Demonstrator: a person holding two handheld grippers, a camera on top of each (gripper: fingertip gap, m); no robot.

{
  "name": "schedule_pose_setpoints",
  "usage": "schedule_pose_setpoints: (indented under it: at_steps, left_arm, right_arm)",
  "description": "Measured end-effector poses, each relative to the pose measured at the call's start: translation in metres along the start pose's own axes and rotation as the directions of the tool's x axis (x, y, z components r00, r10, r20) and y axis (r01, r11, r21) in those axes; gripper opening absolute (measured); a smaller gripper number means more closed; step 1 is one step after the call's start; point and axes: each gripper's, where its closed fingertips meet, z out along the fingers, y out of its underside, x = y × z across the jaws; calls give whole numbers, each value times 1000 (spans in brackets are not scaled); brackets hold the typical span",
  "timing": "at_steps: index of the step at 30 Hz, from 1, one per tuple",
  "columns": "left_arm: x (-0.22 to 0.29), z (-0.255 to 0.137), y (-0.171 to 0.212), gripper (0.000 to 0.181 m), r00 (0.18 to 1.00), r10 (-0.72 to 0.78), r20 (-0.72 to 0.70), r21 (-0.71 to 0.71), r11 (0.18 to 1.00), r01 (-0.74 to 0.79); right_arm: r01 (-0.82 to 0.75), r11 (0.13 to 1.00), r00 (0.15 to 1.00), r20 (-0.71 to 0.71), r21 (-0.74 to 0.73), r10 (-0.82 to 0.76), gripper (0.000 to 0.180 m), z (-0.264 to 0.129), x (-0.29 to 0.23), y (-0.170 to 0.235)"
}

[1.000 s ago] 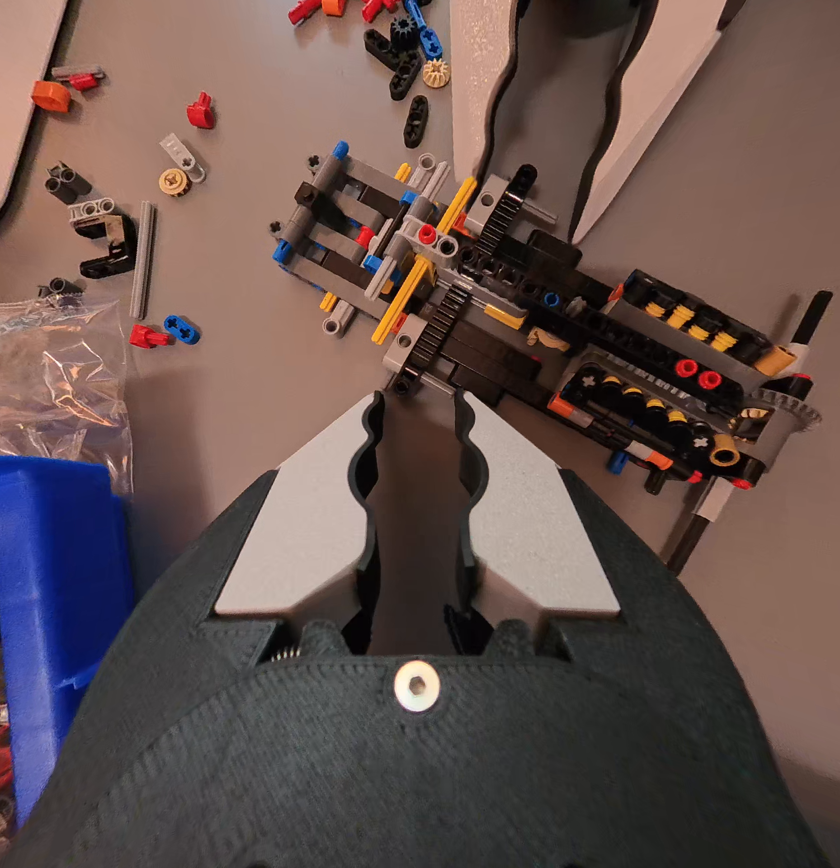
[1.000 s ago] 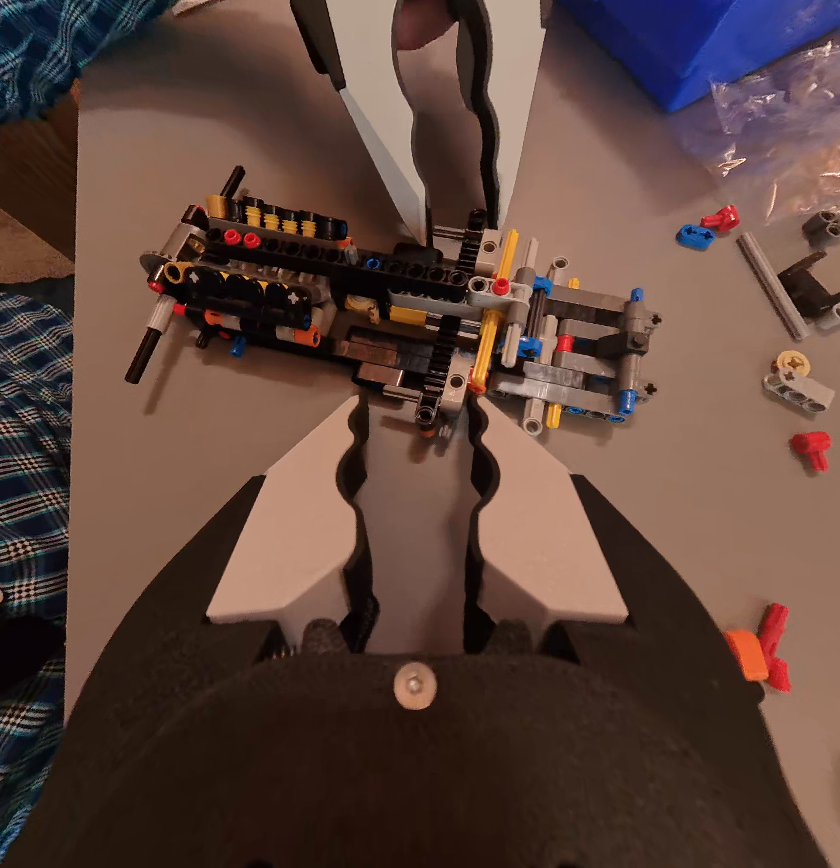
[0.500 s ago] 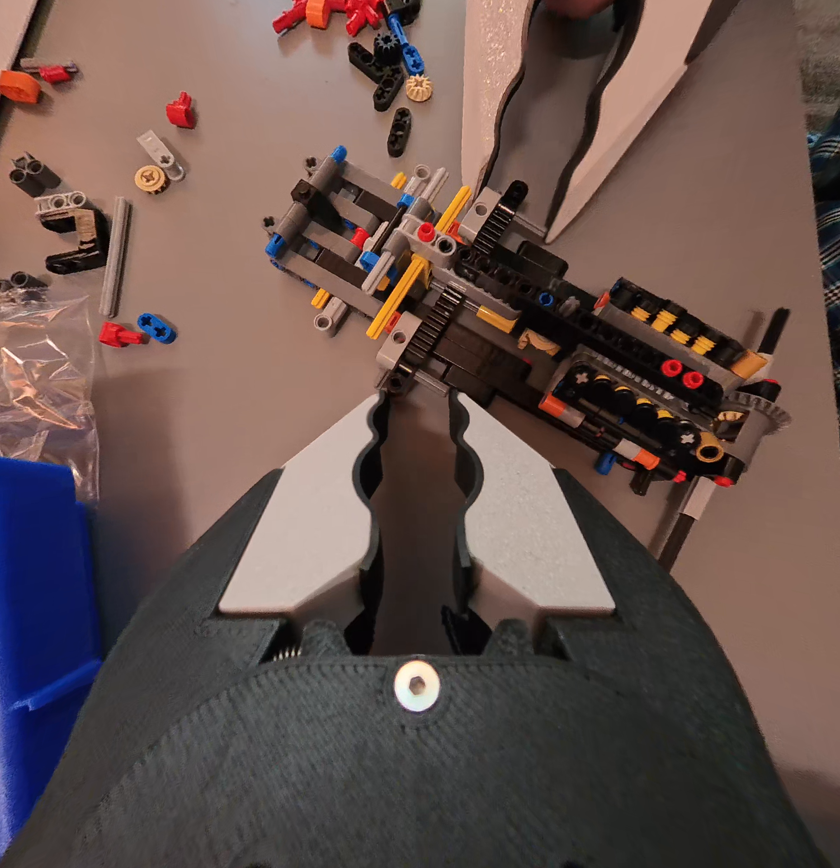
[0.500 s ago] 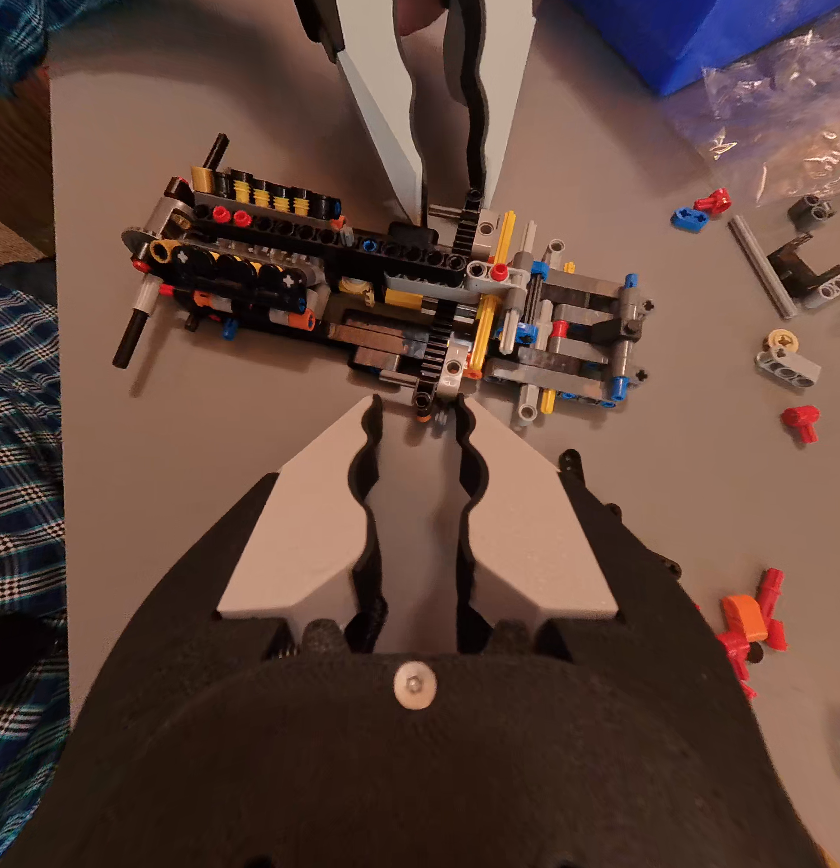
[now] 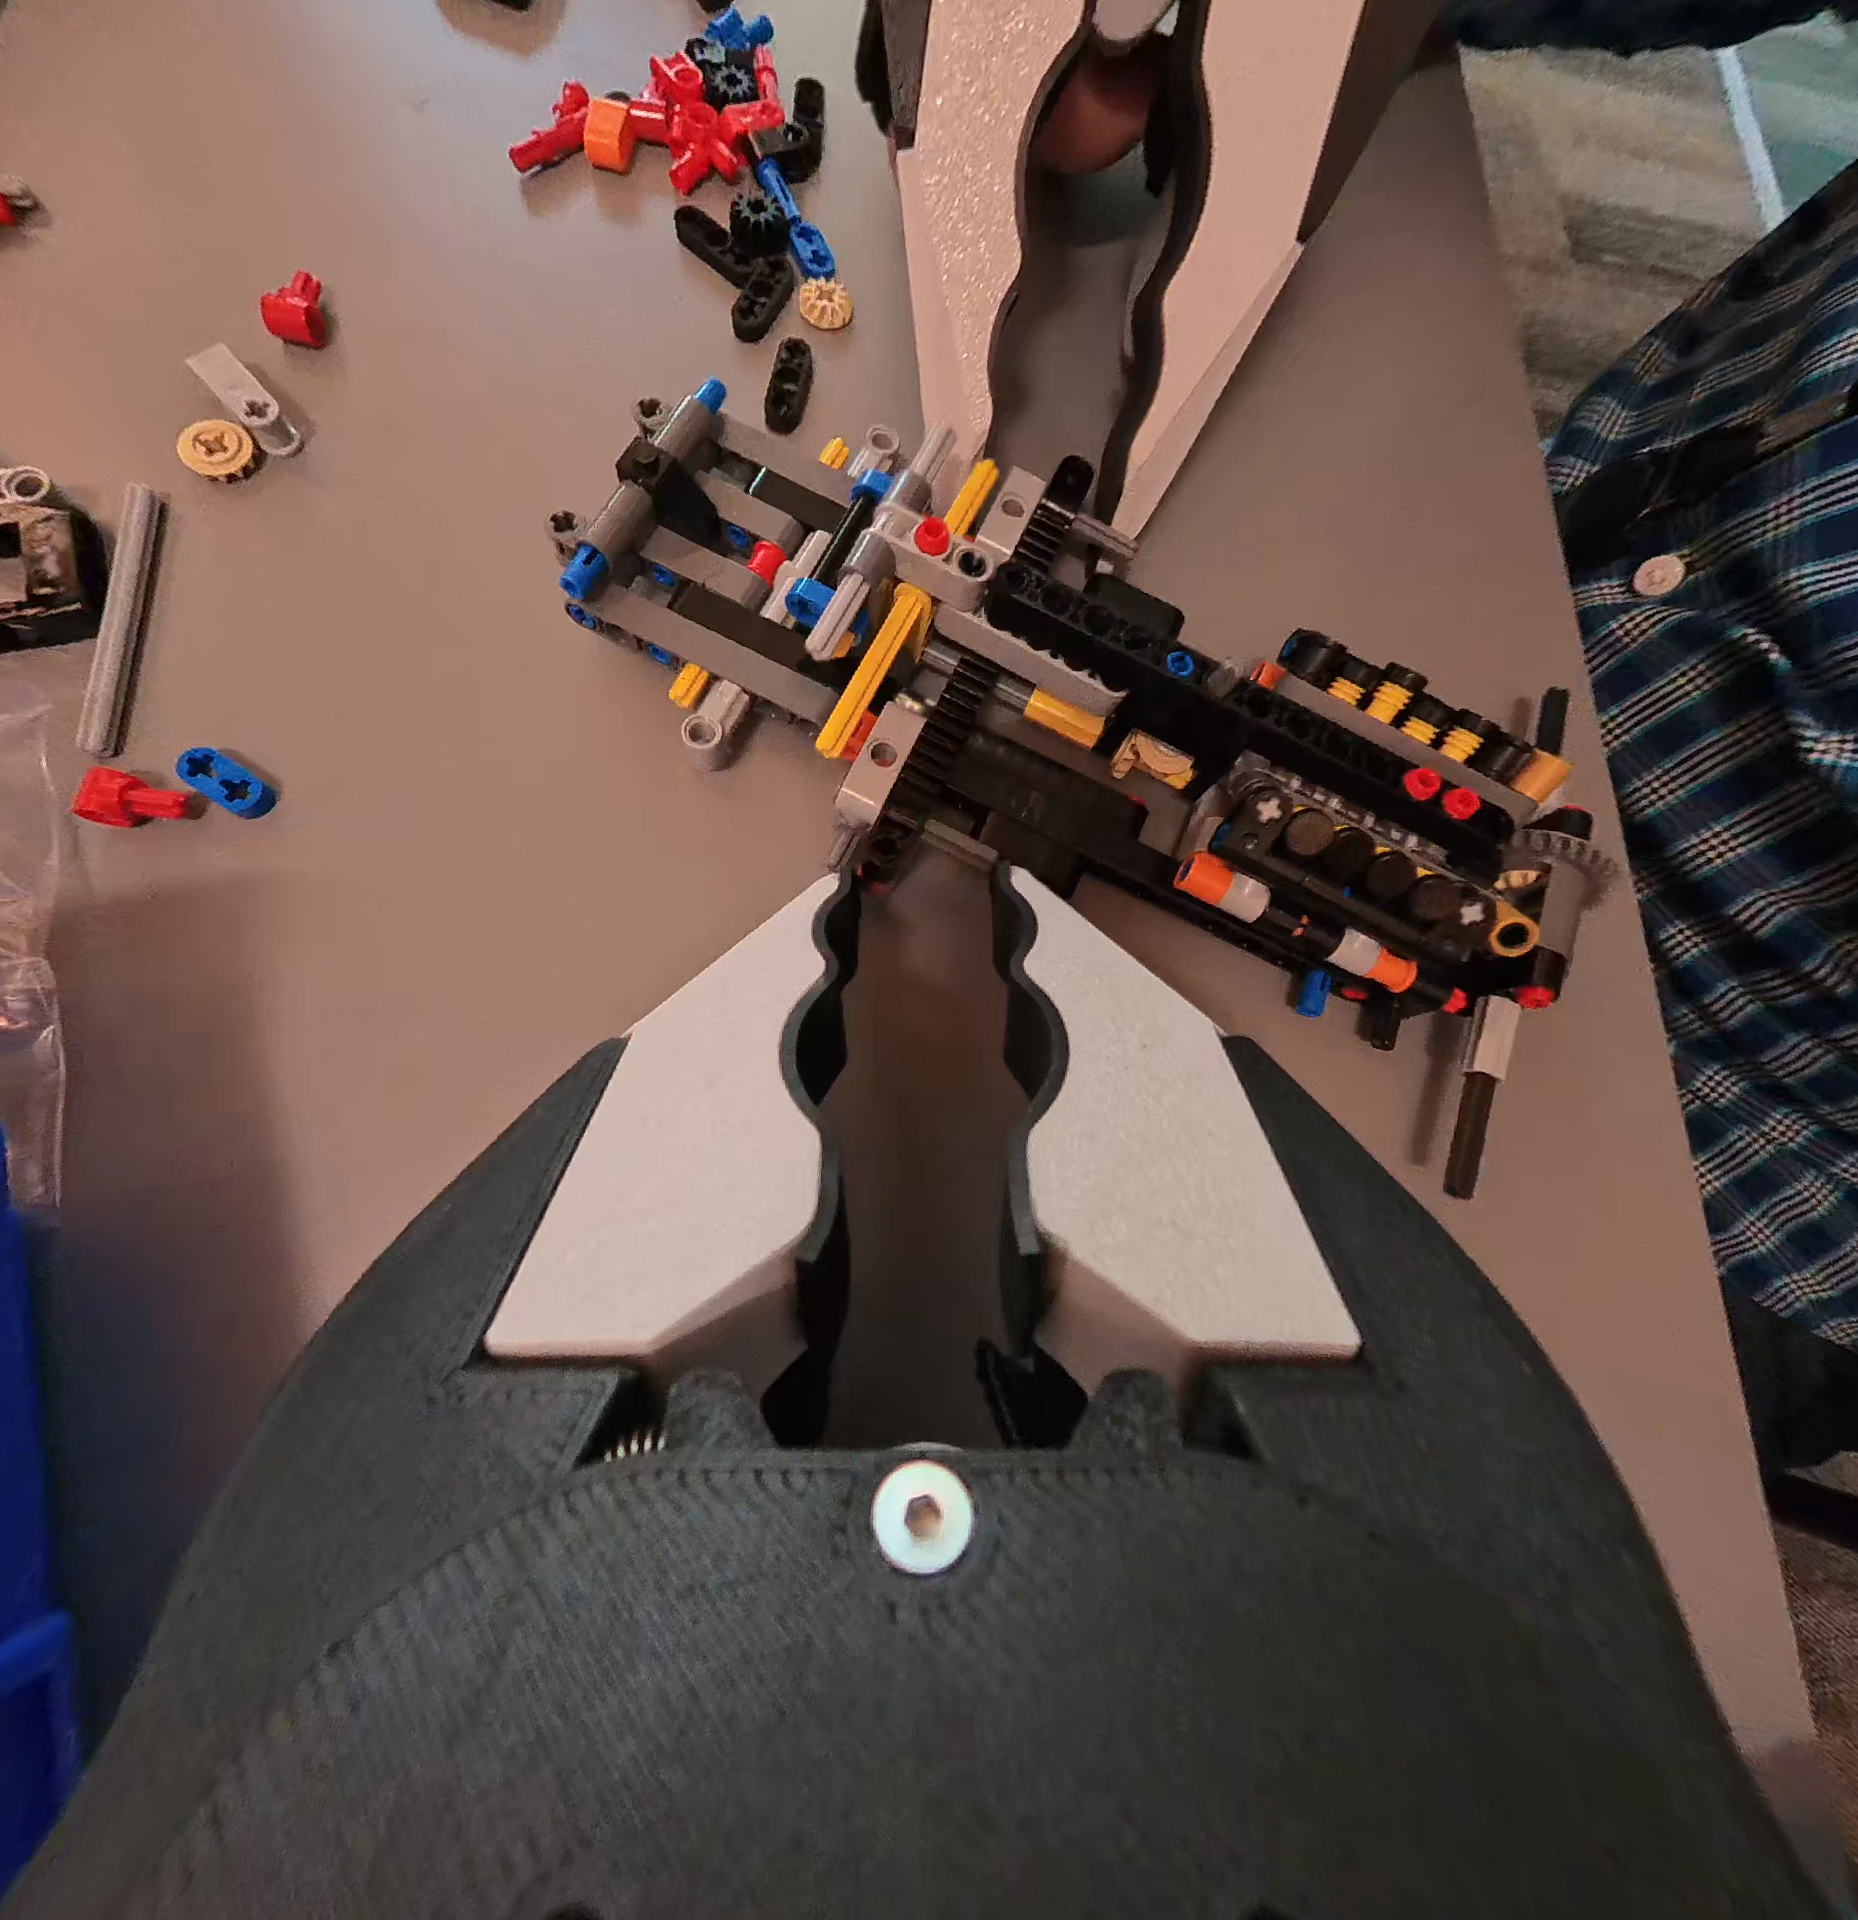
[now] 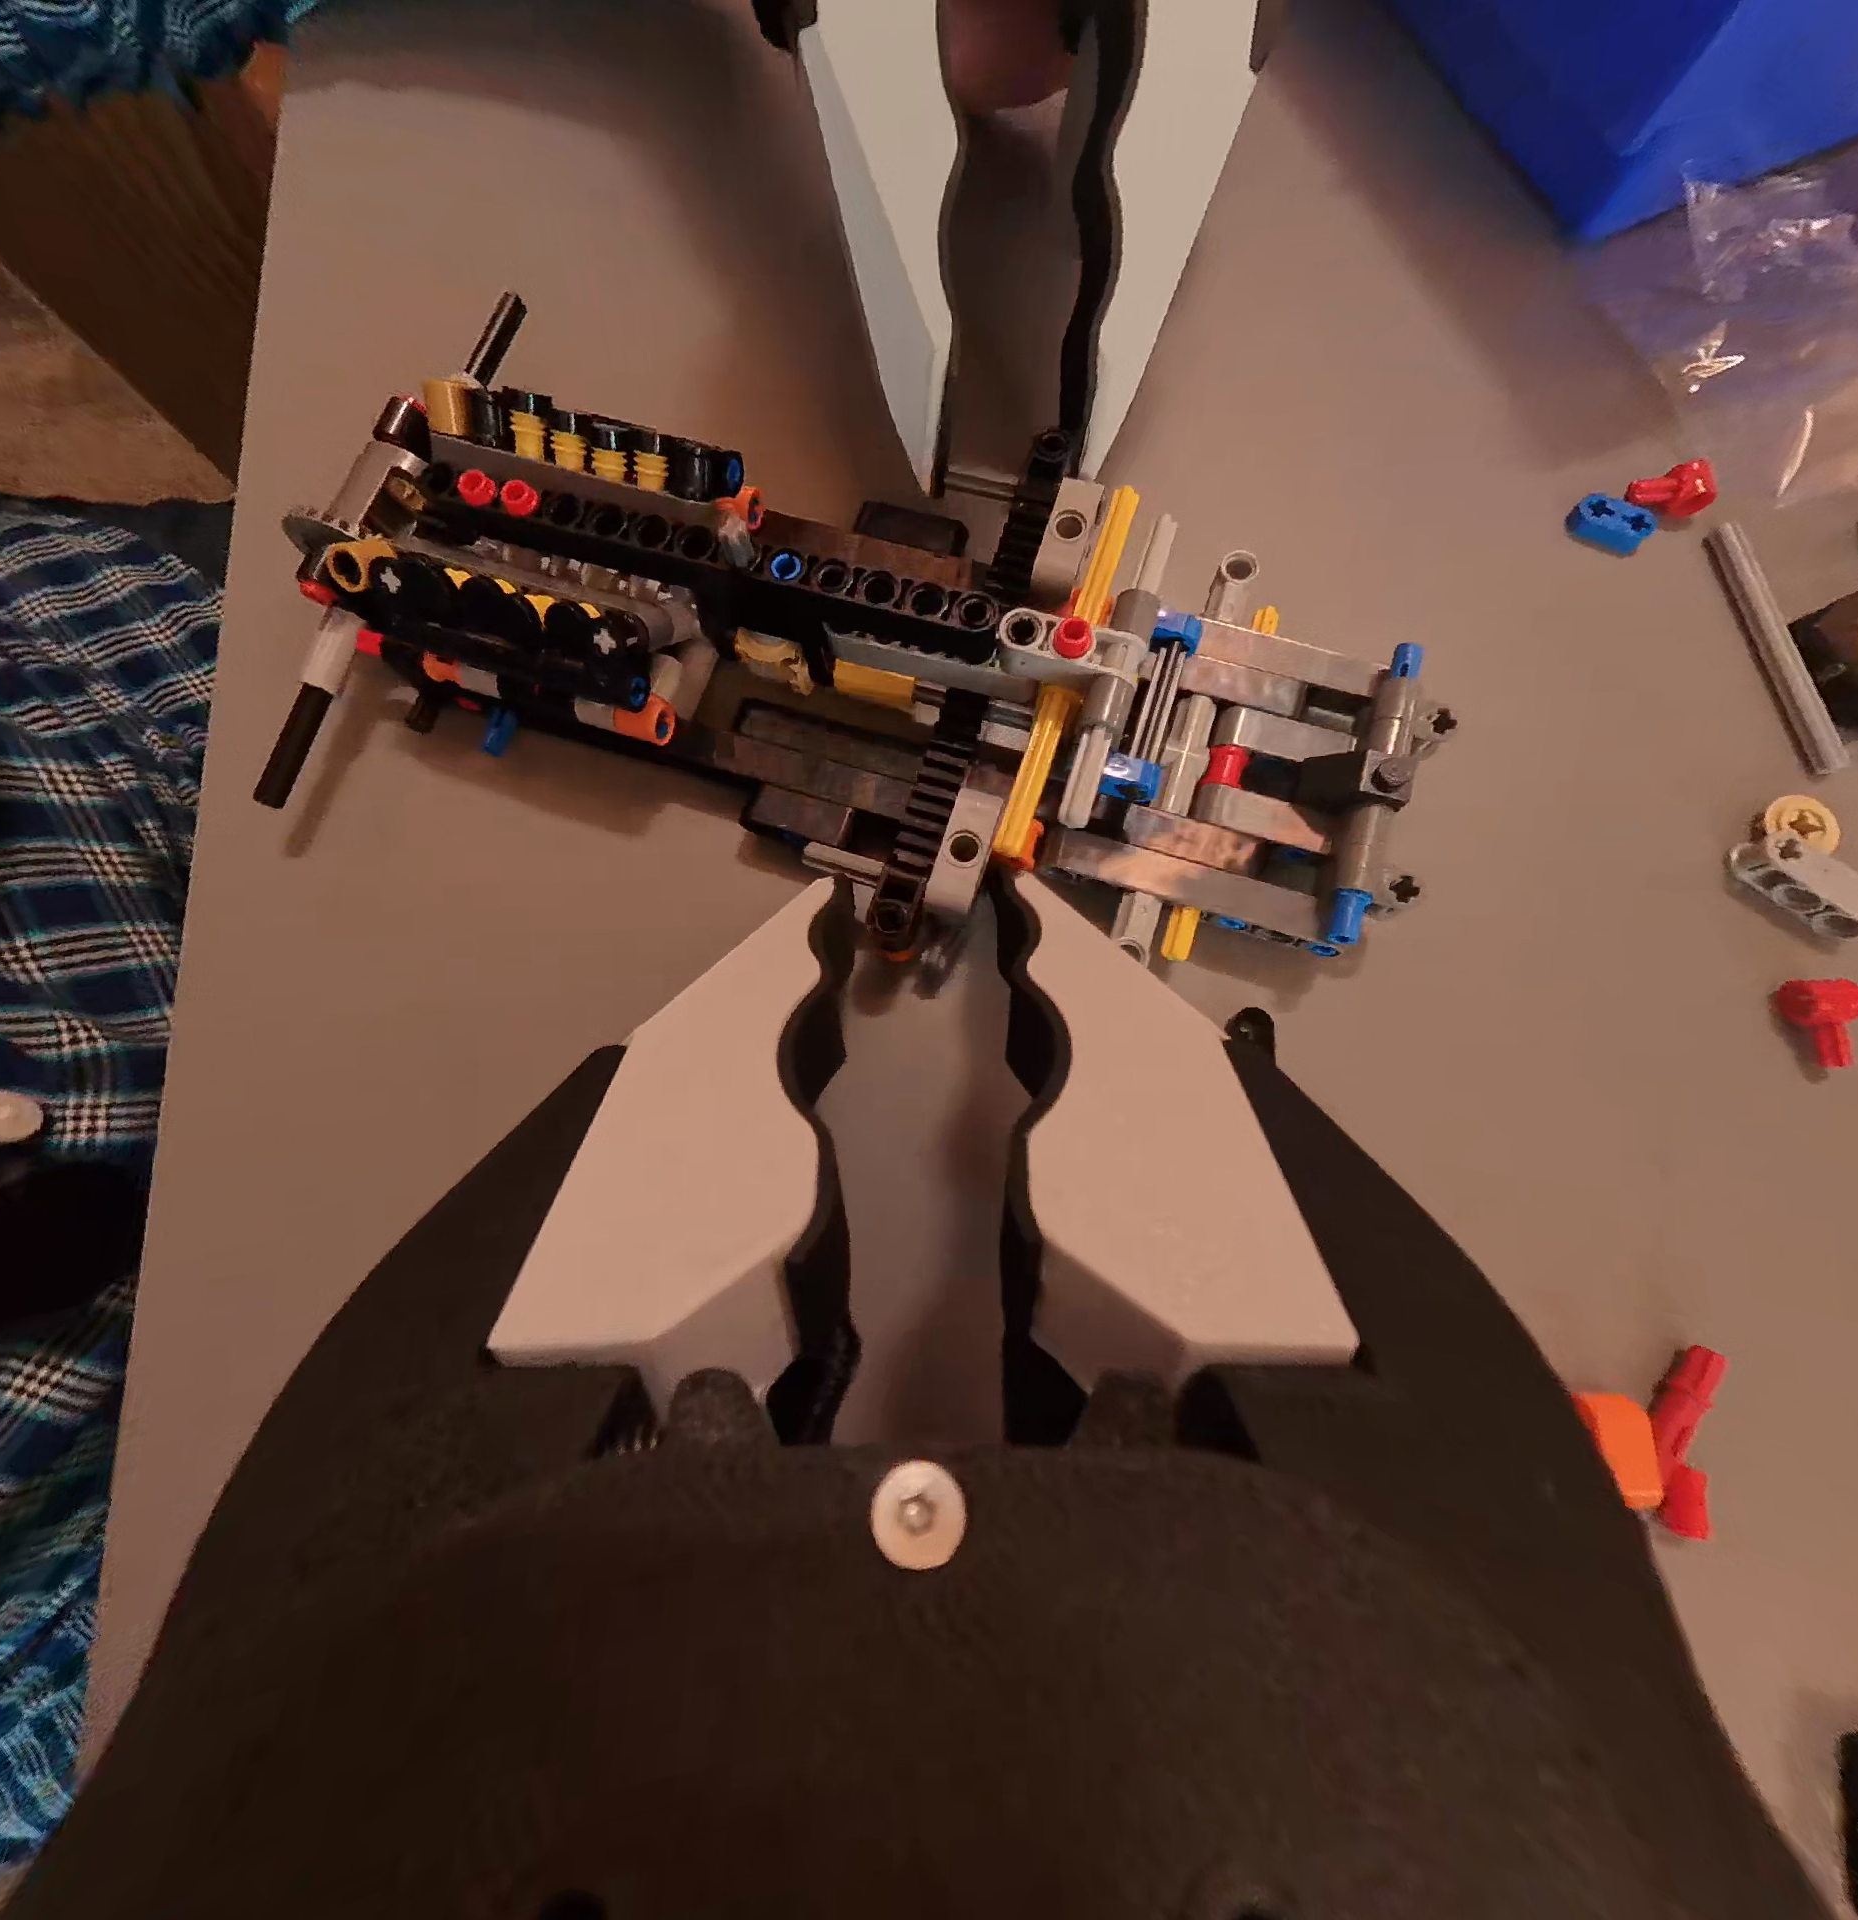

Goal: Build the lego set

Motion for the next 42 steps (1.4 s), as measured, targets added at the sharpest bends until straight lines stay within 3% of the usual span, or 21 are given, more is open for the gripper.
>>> schedule_pose_setpoints:
  at_steps: [20, 42]
  left_arm:
    - [3, -9, -27, 22, 999, -35, 4, 98, 995, 35]
    - [-2, -6, -20, 22, 999, -35, 9, 74, 997, 35]
  right_arm:
    - [34, 999, 996, 85, 3, -34, 28, -6, 3, 5]
    - [35, 999, 996, 78, 4, -35, 28, -6, 11, 5]
